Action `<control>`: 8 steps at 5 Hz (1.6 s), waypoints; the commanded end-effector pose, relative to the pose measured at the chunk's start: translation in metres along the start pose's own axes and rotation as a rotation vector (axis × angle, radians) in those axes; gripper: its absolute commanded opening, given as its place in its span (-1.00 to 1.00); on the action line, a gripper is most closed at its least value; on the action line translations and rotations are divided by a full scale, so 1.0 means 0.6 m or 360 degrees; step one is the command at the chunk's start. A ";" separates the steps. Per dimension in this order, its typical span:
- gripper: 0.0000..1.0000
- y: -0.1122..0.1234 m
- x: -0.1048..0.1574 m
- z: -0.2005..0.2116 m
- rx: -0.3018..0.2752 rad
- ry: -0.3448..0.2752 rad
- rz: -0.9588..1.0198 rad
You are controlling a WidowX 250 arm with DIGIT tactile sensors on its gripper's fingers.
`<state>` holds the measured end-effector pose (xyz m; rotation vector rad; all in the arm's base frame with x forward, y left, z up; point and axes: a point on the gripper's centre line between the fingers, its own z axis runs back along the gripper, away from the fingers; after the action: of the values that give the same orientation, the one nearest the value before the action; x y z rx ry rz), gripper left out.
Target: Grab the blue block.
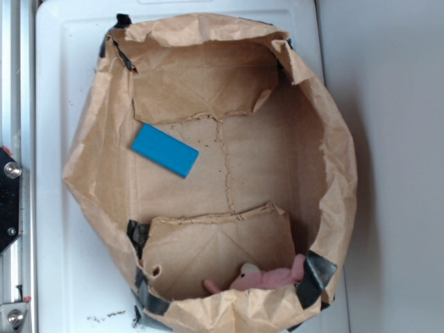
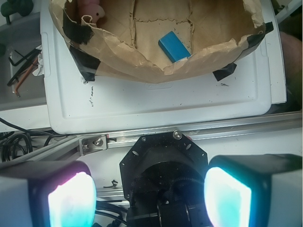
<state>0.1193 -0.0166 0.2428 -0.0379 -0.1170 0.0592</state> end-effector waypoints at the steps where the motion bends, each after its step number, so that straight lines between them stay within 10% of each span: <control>1: 1.00 0.000 0.000 0.000 0.0000 0.0000 0.0000; 5: 1.00 0.109 0.142 -0.072 0.0112 -0.0058 -0.0472; 8: 1.00 0.099 0.212 -0.156 0.0218 -0.0070 -0.0931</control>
<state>0.2487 0.0546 0.1520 0.1217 -0.1319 -0.5061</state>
